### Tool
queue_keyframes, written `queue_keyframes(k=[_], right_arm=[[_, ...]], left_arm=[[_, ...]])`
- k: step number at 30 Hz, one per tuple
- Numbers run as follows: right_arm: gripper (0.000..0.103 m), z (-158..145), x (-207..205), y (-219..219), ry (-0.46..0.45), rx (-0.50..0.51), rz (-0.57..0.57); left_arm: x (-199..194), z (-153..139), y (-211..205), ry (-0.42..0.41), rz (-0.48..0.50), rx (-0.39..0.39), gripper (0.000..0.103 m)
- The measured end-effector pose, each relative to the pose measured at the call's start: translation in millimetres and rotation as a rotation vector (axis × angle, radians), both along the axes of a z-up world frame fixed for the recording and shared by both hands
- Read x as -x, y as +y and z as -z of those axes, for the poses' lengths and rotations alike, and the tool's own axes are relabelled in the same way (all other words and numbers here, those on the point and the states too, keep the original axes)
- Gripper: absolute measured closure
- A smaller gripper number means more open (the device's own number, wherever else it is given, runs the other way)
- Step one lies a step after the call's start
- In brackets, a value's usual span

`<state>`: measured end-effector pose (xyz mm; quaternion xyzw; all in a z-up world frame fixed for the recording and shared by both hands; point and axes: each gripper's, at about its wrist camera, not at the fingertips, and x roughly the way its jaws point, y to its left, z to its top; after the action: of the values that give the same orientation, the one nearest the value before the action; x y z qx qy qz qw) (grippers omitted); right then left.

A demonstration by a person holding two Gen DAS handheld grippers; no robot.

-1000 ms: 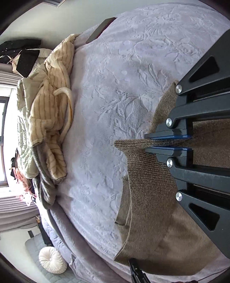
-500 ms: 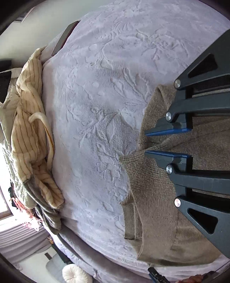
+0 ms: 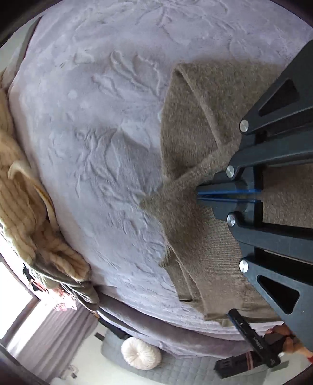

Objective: Fold small clothes
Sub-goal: 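Open both tools and release the folded hem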

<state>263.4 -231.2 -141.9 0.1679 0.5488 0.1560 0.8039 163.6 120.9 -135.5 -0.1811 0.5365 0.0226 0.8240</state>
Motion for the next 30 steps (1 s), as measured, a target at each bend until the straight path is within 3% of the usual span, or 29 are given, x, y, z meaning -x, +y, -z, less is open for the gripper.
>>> queue_keyframes(k=[2,7,10,13,18,21,25,26,27,28,30], right_arm=[[0.103,-0.2,-1.1,-10.4,0.01,-0.041,0.032],[0.1,-17.3,2.9,-13.6,-0.016,0.026,0.024],[0.099,-22.0,8.7,-26.1,0.015,-0.024,0.056],[0.095,-24.1,25.2,-34.5,0.049,-0.081,0.065],[0.079,-28.1,71.9,-42.0,0.093,-0.174,0.079],[0.064,-33.4,105.0,-42.6,0.096,-0.213,0.085],[0.061,-42.8,140.0,-35.9,0.07,-0.212,0.089],[0.059,-44.8,146.8,-33.9,0.063,-0.205,0.093],[0.058,-46.8,154.2,-31.3,0.055,-0.203,0.099],[0.057,-48.0,159.7,-29.7,0.052,-0.206,0.107],[0.052,-49.6,170.5,-26.6,0.058,-0.223,0.125]], left_arm=[[1.6,-4.1,-0.9,0.012,0.001,-0.042,0.036],[14.8,-15.6,6.4,0.016,-0.034,-0.05,0.036],[34.7,-24.1,17.7,0.038,-0.06,-0.075,0.036],[53.3,-24.1,25.6,0.069,-0.083,-0.02,0.036],[87.2,-38.3,27.2,0.069,-0.121,0.0,0.036],[102.2,-57.9,18.9,0.054,-0.097,-0.031,0.036],[113.0,-75.0,3.6,0.069,-0.043,-0.084,0.036],[115.4,-77.3,-0.1,0.073,-0.031,-0.082,0.032],[117.9,-79.1,-4.8,0.079,-0.016,-0.085,0.021],[120.1,-80.6,-9.9,0.083,-0.003,-0.096,0.0],[123.2,-81.3,-20.6,0.098,0.025,-0.118,0.0]])
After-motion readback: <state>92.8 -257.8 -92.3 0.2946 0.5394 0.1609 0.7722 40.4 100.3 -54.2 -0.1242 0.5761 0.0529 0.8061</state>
